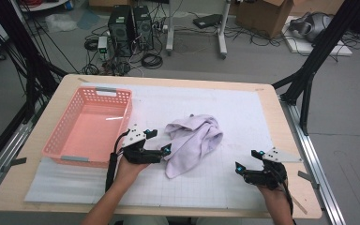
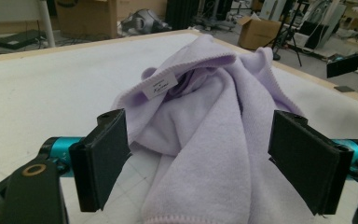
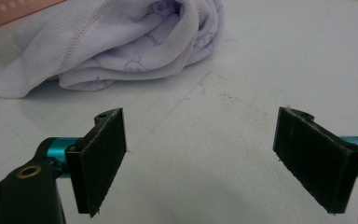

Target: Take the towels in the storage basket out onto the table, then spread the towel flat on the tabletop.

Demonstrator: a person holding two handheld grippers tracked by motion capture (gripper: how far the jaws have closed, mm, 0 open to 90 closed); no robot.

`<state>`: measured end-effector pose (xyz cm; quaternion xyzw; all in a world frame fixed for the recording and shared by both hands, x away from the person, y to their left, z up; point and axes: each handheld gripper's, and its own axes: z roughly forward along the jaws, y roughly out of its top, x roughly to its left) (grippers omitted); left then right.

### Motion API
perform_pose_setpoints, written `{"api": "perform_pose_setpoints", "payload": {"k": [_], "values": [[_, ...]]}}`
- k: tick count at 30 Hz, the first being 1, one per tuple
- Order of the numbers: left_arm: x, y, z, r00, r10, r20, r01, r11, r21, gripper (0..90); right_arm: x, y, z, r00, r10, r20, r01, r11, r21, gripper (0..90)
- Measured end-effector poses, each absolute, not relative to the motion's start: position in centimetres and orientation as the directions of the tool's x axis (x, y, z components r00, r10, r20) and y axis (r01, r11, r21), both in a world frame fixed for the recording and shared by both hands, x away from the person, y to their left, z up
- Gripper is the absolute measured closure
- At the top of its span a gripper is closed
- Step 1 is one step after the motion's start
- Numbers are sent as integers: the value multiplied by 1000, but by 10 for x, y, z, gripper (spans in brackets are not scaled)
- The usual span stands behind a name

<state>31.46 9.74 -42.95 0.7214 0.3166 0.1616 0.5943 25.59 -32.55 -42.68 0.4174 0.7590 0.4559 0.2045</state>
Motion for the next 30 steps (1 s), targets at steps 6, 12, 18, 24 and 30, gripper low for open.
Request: {"api": "perform_pose_setpoints", "payload": {"k": [6, 12, 18, 24, 30], "values": [[308, 103, -435, 742, 651, -160, 273, -75, 959, 221, 258, -324, -430, -584, 810, 55, 449, 267, 853, 158], [305, 106, -433, 739, 656, -155, 267, -74, 961, 221, 255, -326, -430, -583, 811, 55, 445, 262, 856, 158], [306, 108, -434, 736, 660, -154, 269, -75, 960, 220, 257, -324, -428, -583, 811, 52, 446, 266, 854, 158], [306, 106, -435, 762, 628, -158, 276, -94, 957, 312, 265, -310, -429, -636, 771, -22, 414, 365, 834, 158], [307, 98, -441, 797, 586, -145, 299, -173, 938, 336, 282, -298, -435, -641, 767, 16, 445, 355, 822, 197]]}}
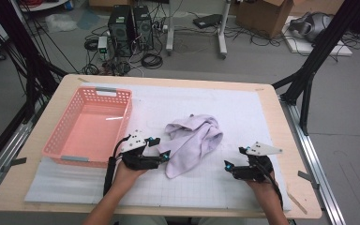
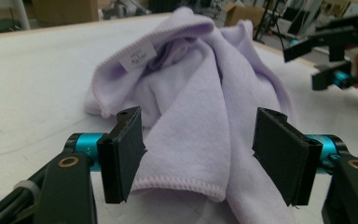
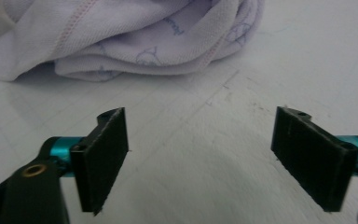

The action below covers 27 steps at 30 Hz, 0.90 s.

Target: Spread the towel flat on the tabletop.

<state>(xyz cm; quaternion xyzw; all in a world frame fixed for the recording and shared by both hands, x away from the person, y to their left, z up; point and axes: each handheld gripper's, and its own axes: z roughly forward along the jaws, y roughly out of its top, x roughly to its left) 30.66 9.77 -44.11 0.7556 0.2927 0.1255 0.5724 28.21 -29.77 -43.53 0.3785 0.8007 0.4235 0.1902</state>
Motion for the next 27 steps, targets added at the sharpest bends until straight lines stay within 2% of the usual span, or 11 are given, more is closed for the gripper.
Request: {"api": "perform_pose_setpoints", "payload": {"k": [4, 9, 12, 14, 16, 20, 22, 24, 25, 26, 27], "values": [[308, 94, -445, 788, 592, -168, 350, -207, 913, 301, 303, -277, -440, -633, 773, 47, 497, 359, 790, 221], [309, 86, -449, 787, 592, -172, 393, -266, 880, 306, 322, -255, -448, -646, 758, 94, 521, 348, 780, 274], [309, 80, -450, 794, 581, -179, 422, -315, 850, 337, 327, -245, -451, -656, 752, 63, 520, 390, 760, 425], [307, 76, -450, 806, 575, -141, 404, -360, 841, 430, 330, -243, -451, -650, 755, 91, 531, 365, 765, 484], [307, 74, -450, 809, 574, -122, 397, -383, 834, 514, 333, -242, -450, -641, 760, 110, 536, 340, 772, 478], [305, 73, -449, 822, 560, -108, 378, -393, 838, 774, 331, -239, -446, -630, 767, 123, 517, 296, 803, 342], [304, 74, -448, 824, 553, -128, 383, -374, 845, 803, 330, -237, -444, -643, 755, 133, 509, 291, 810, 353], [305, 76, -446, 823, 544, -161, 388, -333, 859, 814, 332, -234, -444, -659, 742, 125, 499, 307, 810, 484], [305, 78, -445, 822, 541, -181, 393, -308, 866, 817, 335, -231, -444, -657, 739, 150, 508, 287, 812, 713], [305, 81, -443, 820, 536, -201, 396, -280, 874, 817, 335, -231, -444, -657, 739, 150, 508, 287, 812, 713], [305, 83, -441, 818, 533, -217, 397, -250, 883, 818, 336, -231, -444, -660, 736, 151, 503, 283, 816, 766]]}}
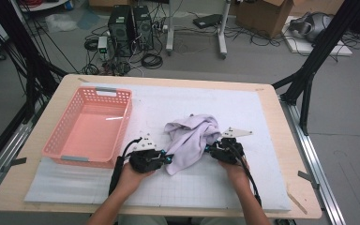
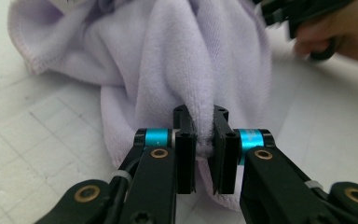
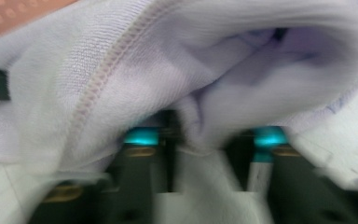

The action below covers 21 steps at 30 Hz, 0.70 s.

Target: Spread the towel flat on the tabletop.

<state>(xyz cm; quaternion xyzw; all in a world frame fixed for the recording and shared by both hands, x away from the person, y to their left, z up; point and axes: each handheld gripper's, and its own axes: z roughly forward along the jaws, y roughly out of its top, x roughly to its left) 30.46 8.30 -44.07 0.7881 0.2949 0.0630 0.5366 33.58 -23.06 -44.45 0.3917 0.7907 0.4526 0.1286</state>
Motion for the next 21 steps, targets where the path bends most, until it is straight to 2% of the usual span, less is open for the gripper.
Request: {"api": "perform_pose_setpoints", "payload": {"k": [2, 5, 8, 12, 14, 16, 17, 19, 21], "values": [[304, 89, -436, 814, 519, -260, 403, -183, 897, 821, 335, -231, -442, -668, 730, 143, 495, 294, 818, 802], [304, 98, -430, 809, 494, -319, 409, -83, 909, 823, 323, -240, -434, -687, 716, 120, 499, 345, 795, 810], [304, 106, -424, 802, 501, -326, 395, -36, 918, 823, 302, -257, -426, -718, 690, 87, 490, 413, 768, 810], [303, 109, -419, 800, 517, -304, 371, -27, 928, 822, 277, -279, -424, -749, 649, 132, 500, 424, 755, 805], [303, 108, -419, 795, 527, -300, 371, -31, 928, 823, 270, -285, -423, -768, 629, 122, 475, 432, 767, 744], [303, 106, -419, 795, 538, -279, 361, -51, 931, 823, 264, -289, -416, -758, 644, 103, 443, 393, 806, 597], [303, 105, -419, 796, 538, -276, 359, -52, 932, 823, 262, -289, -412, -756, 647, 102, 430, 372, 823, 565], [303, 104, -418, 798, 543, -261, 349, -64, 935, 823, 259, -288, -401, -756, 651, 72, 383, 350, 855, 437], [304, 103, -418, 797, 546, -257, 348, -68, 935, 823, 257, -286, -390, -753, 657, 28, 331, 342, 879, 381]]}}
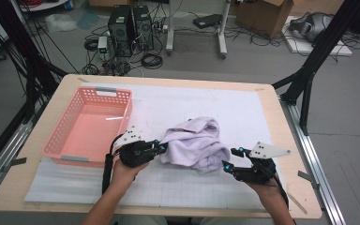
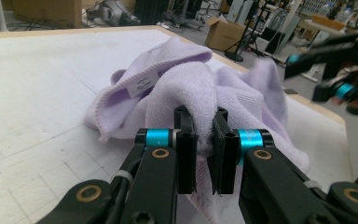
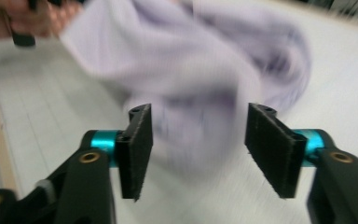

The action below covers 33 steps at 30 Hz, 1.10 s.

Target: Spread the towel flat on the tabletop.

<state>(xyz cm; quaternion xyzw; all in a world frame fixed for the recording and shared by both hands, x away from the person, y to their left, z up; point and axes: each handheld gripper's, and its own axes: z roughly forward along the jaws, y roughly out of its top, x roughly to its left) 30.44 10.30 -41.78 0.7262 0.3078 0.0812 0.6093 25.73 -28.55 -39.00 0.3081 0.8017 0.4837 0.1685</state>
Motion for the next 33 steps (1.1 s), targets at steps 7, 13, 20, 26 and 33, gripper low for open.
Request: {"api": "perform_pose_setpoints", "payload": {"k": [7, 13, 20, 26, 33], "values": [[322, 89, -406, 796, 561, -227, 335, -97, 937, 823, 272, -240, -379, -815, 574, -81, 234, 455, 859, 348], [345, 74, -383, 791, 582, -187, 314, -124, 941, 823, 303, -213, -408, -862, 497, -100, 247, 584, 773, 726], [380, 59, -381, 746, 640, -183, 348, -141, 927, 823, 334, -235, -385, -808, 586, -56, 257, 437, 862, 850], [393, 58, -390, 680, 691, -245, 411, -83, 908, 661, 373, -260, -368, -684, 729, -20, 303, 309, 901, 857], [395, 61, -391, 665, 709, -234, 411, -87, 907, 482, 413, -282, -372, -476, 878, 49, 399, 166, 902, 859]]}}
